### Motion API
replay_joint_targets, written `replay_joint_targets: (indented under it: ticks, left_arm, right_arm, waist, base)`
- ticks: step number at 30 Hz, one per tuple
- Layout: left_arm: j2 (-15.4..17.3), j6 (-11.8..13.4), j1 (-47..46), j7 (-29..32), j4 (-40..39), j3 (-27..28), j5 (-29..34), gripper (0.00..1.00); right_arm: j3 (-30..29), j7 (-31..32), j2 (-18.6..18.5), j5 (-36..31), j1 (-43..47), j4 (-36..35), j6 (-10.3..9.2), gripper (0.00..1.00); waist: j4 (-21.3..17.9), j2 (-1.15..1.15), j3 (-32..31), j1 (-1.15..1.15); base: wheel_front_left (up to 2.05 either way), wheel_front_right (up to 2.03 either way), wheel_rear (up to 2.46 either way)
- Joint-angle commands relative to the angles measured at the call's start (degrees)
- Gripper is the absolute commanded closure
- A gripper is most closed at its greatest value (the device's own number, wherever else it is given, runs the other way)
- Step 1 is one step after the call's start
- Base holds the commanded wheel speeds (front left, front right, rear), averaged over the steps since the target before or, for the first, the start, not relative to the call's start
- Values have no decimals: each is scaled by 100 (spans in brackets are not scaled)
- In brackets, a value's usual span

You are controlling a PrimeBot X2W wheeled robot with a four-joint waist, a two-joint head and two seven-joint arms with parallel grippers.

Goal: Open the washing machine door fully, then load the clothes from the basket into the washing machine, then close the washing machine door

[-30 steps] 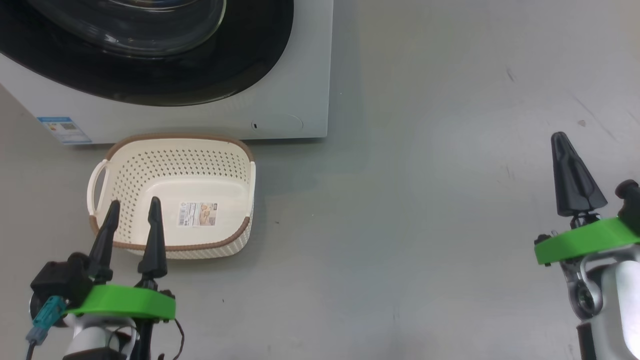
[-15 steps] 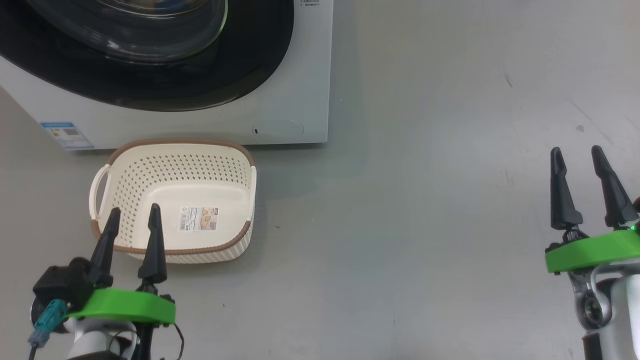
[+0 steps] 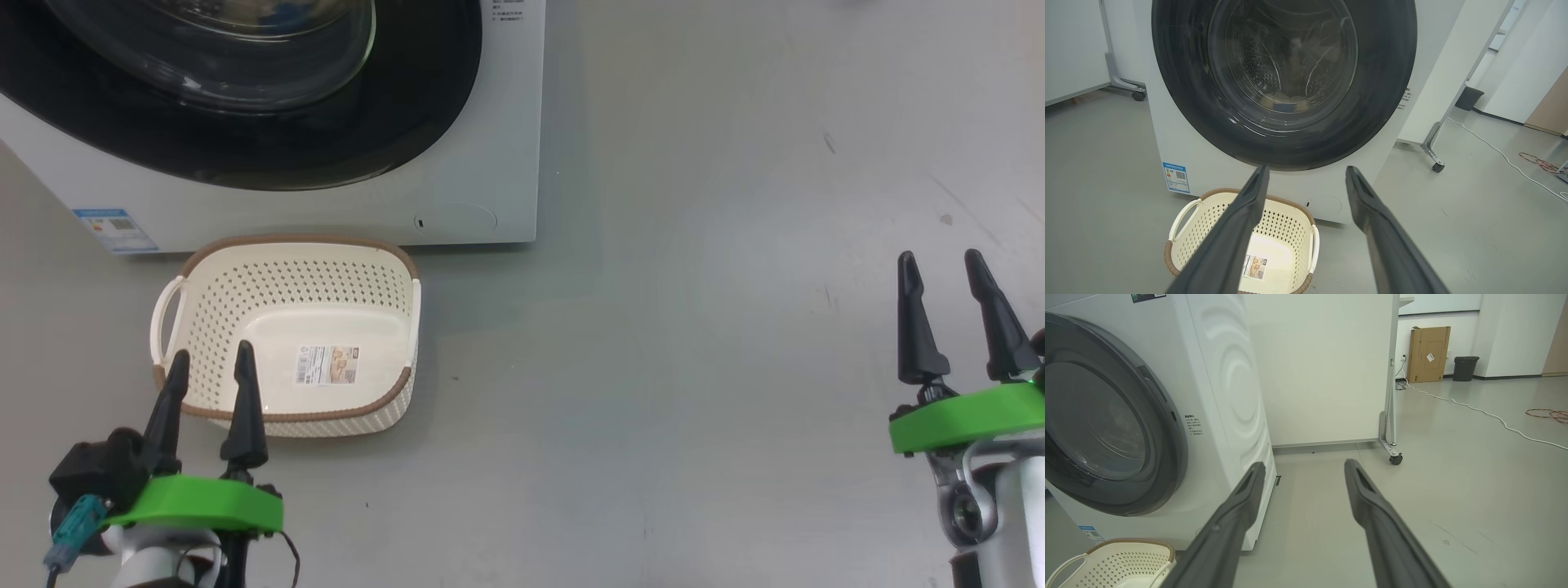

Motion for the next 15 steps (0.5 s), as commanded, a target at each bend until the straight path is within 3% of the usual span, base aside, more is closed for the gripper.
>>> replay_joint_targets:
  ticks: [1,15]
  left_arm:
    - [81,3,-78,-38,-169,230,42,0]
    - [66,3,2,-38,-191,237,180,0]
  right_arm:
    - [108,-12,-6,-26,-107,-170,-20,0]
    - [188,-12,-6,-24,-48,-78,-20,0]
  waist:
    - [1,0,-1,0]
    - [13,0,-115,0]
  base:
    - [0,0,0]
    - [0,0,0]
